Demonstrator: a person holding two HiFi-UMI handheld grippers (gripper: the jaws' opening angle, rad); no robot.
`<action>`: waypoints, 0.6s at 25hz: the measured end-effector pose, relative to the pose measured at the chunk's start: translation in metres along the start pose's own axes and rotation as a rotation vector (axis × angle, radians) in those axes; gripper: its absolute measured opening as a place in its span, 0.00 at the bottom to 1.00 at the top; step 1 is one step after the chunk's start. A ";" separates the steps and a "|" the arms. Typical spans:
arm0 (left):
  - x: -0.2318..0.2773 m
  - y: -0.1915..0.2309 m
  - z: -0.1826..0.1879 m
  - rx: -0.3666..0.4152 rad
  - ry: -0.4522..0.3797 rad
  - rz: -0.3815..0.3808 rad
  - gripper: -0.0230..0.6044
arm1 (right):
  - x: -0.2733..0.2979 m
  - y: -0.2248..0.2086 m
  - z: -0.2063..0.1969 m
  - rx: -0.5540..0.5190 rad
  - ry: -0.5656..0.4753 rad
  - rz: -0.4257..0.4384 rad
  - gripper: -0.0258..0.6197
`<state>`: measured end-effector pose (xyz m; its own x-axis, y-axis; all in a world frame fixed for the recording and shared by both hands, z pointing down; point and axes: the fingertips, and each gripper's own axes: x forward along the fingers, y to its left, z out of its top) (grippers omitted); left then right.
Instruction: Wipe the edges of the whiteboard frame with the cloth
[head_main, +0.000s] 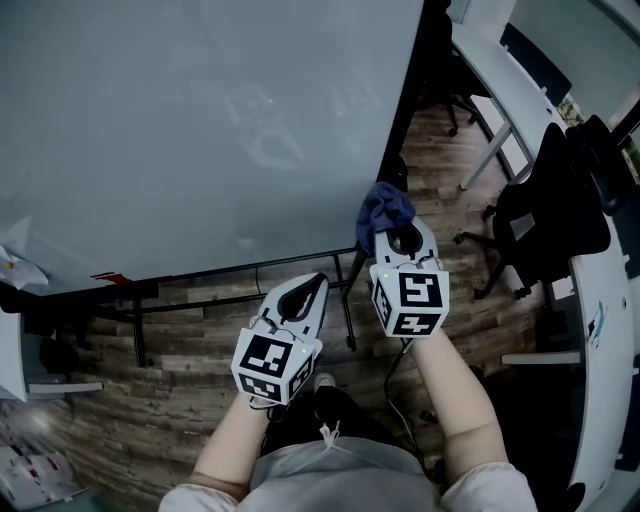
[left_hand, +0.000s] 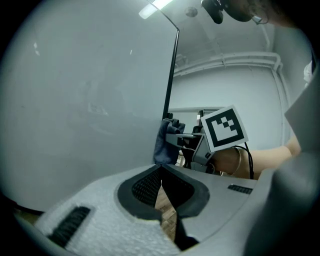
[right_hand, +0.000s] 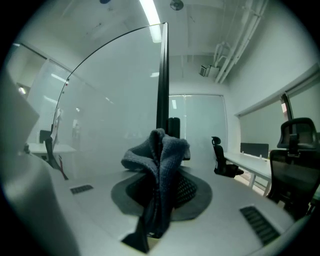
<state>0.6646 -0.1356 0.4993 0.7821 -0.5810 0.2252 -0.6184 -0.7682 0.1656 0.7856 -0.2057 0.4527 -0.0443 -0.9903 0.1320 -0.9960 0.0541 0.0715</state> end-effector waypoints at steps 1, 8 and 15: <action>0.001 0.001 -0.004 -0.004 0.007 0.001 0.07 | 0.001 0.000 -0.007 -0.005 0.008 -0.009 0.14; 0.006 0.013 -0.031 0.002 0.047 0.033 0.07 | 0.009 0.000 -0.087 0.065 0.175 -0.035 0.15; 0.006 0.026 -0.065 -0.063 0.077 0.072 0.07 | 0.019 0.003 -0.157 0.074 0.310 -0.050 0.14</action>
<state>0.6484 -0.1417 0.5675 0.7291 -0.6096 0.3112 -0.6779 -0.7056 0.2061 0.7938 -0.2045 0.6104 0.0190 -0.9044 0.4262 -0.9998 -0.0141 0.0146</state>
